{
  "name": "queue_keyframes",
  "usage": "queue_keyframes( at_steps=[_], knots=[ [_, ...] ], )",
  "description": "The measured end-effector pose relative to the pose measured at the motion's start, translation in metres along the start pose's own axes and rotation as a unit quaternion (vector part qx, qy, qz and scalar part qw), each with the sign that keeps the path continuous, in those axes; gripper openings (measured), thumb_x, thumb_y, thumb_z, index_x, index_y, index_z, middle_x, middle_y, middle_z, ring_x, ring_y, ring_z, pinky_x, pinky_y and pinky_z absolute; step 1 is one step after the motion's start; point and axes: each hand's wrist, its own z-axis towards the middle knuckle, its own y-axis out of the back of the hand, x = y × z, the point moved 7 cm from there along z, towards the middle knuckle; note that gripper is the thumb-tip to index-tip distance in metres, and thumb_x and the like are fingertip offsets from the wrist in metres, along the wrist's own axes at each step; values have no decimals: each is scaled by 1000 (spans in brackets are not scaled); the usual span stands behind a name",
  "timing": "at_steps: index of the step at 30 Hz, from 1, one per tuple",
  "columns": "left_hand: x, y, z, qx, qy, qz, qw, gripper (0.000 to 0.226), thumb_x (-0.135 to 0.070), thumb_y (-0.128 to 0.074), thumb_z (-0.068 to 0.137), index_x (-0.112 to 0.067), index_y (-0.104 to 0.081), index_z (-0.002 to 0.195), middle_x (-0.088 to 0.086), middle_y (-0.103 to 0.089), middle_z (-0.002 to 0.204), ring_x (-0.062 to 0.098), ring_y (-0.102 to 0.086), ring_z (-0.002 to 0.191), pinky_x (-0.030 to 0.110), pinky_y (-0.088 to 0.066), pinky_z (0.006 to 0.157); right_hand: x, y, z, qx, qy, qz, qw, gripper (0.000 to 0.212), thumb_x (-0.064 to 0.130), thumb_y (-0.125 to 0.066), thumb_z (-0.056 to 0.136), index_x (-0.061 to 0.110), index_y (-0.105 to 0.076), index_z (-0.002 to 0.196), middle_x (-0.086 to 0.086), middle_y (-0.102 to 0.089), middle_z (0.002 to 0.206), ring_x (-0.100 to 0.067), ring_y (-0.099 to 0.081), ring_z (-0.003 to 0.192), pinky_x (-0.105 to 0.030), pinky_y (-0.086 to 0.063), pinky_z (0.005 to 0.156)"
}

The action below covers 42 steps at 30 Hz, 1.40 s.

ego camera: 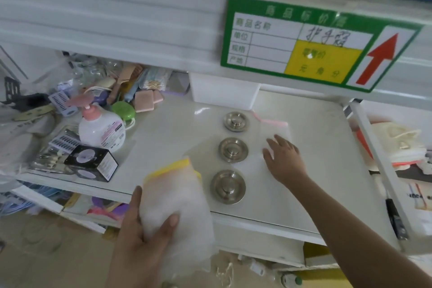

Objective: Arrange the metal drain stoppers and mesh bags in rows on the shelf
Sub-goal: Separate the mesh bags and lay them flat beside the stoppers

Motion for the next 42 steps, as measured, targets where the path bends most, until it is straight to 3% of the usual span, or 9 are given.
queue_keyframes(
  at_steps=[3, 6, 15, 19, 22, 27, 31, 35, 42],
  knots=[
    [-8, -15, -3, 66, -3, 29, 997, 72, -34, -84, 64, -23, -59, 130, -2, -77, 105, -6, -70, 85, 19, -54, 83, 29, 46, -32, -108, -16, 204, 973, 26, 23, -58, 97, 11, -72, 114, -12, -69, 121, -31, -62, 112, -37, -45, 97],
    [-19, -38, -10, 110, -31, 12, 993, 43, -5, -80, 78, -15, -67, 118, 0, -81, 97, 0, -74, 84, 10, -55, 71, 74, 74, -90, -8, -35, 397, 917, 29, 39, -58, 96, 17, -75, 86, -6, -71, 84, -17, -65, 80, -31, -48, 75],
    [-22, -84, -31, 136, -8, -50, 989, 44, -37, -89, 60, -23, -79, 100, -4, -82, 87, 6, -76, 83, 17, -58, 73, 72, 88, -155, 11, -80, 608, 790, 19, 28, -70, 90, 10, -75, 84, -14, -70, 74, -11, -59, 67, -26, -47, 64],
    [-25, -93, -23, 164, 16, -121, 979, 60, -57, -72, 74, -19, -71, 121, -3, -71, 127, 14, -58, 127, 40, -40, 108, 30, 96, -152, -21, -124, 700, 703, 23, 19, -56, 98, -4, -62, 95, -12, -75, 80, -20, -70, 67, -29, -56, 64],
    [-20, -82, -16, 95, 10, -120, 988, 27, -21, -72, 82, -18, -76, 109, -13, -76, 111, -1, -67, 109, 25, -56, 93, -33, 97, -117, -60, -147, 634, 757, 16, 7, -54, 99, -8, -58, 104, -12, -77, 84, -21, -70, 58, -33, -56, 60],
    [-23, -75, -13, 81, -44, -2, 996, 42, 3, -73, 81, -31, -73, 105, -47, -67, 91, -30, -57, 82, -10, -40, 72, -118, 90, -39, -67, -196, 507, 837, 10, 14, -60, 98, 5, -65, 96, -17, -75, 95, -15, -71, 55, -33, -56, 62],
    [-20, -68, -21, 51, -60, 64, 995, 42, -44, -79, 58, -45, -76, 100, -27, -70, 68, -10, -48, 55, -9, -34, 52, -138, 89, 11, -74, -190, 565, 799, 6, 10, -64, 95, 11, -66, 90, -11, -70, 86, -15, -73, 57, -24, -58, 54],
    [-13, -67, -24, 55, -33, 98, 993, 41, -30, -82, 68, -51, -72, 101, -9, -61, 78, 7, -43, 65, -7, -34, 48, -160, 68, 31, -96, -245, 596, 759, 3, 9, -66, 93, 7, -67, 94, -8, -68, 83, -13, -72, 55, -24, -58, 53],
    [-19, -71, -29, 75, -48, 85, 992, 39, -28, -79, 66, -50, -75, 98, -12, -66, 65, -1, -47, 43, -2, -36, 46, -185, 56, 9, -100, -307, 134, 937, 39, 28, -70, 84, 3, -66, 114, -20, -66, 115, -36, -61, 106, -42, -49, 90]
  ],
)
